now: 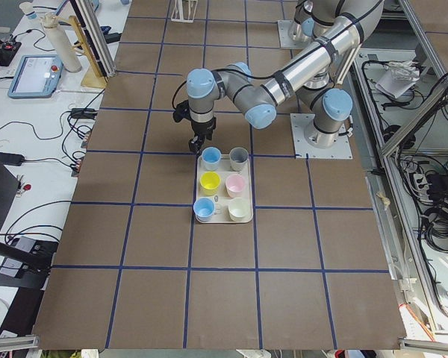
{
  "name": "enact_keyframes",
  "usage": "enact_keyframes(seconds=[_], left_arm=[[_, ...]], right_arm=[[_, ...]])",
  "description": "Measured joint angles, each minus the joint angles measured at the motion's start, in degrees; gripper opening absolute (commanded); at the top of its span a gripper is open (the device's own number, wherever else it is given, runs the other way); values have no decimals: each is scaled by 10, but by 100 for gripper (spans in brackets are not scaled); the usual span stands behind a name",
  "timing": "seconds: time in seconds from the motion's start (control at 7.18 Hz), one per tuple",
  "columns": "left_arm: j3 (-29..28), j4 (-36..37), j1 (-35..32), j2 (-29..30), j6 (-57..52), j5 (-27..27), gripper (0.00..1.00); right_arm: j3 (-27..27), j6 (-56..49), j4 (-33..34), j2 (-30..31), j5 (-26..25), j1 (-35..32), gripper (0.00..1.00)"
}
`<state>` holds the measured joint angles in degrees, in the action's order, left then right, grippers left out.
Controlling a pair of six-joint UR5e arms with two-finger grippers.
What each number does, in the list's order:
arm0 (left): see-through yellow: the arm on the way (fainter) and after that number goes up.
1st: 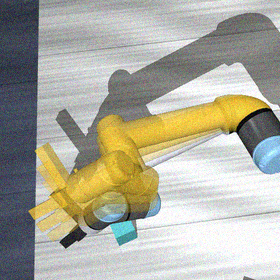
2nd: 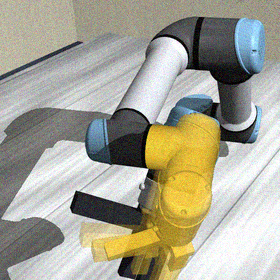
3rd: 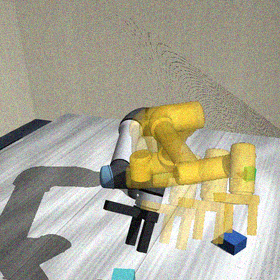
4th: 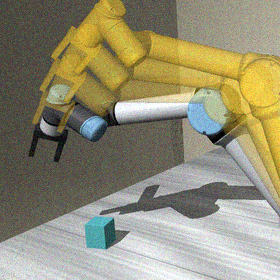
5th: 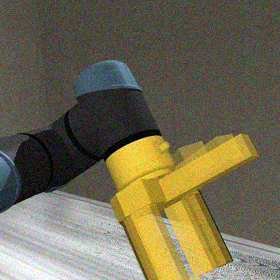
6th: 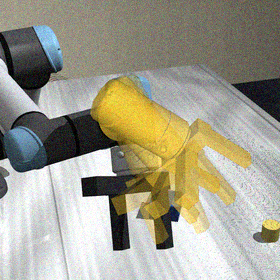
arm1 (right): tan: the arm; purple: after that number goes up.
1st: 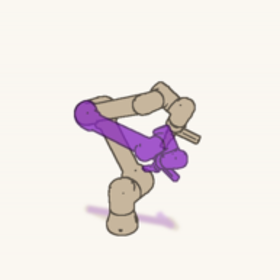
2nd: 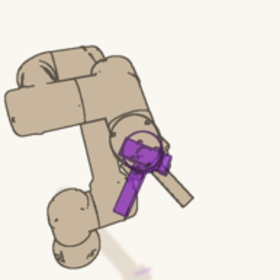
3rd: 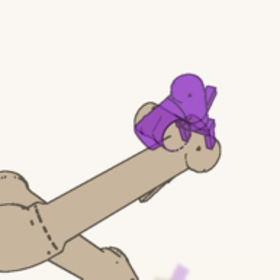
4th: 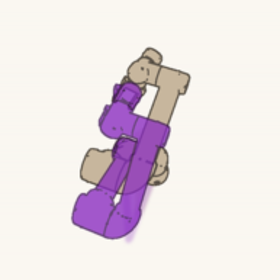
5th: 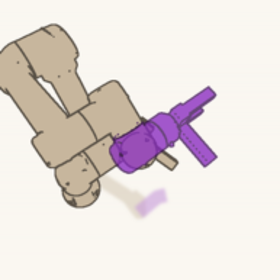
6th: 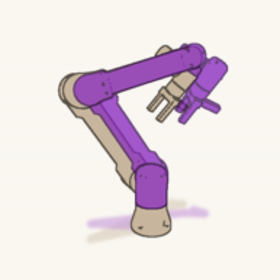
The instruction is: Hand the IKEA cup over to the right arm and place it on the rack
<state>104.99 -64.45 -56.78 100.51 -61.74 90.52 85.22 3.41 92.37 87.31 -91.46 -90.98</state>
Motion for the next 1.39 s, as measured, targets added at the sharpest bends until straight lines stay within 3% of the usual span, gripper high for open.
enact_keyframes(seconds=[0.42,0.98,1.39], left_arm=[[0,10,5,34,-5,1,75],[-1,11,6,63,-11,1,75],[-5,12,5,83,-12,1,38]], right_arm=[[2,5,-2,0,10,0,100],[5,11,-42,-6,156,33,100],[6,3,-166,-6,327,116,100]])
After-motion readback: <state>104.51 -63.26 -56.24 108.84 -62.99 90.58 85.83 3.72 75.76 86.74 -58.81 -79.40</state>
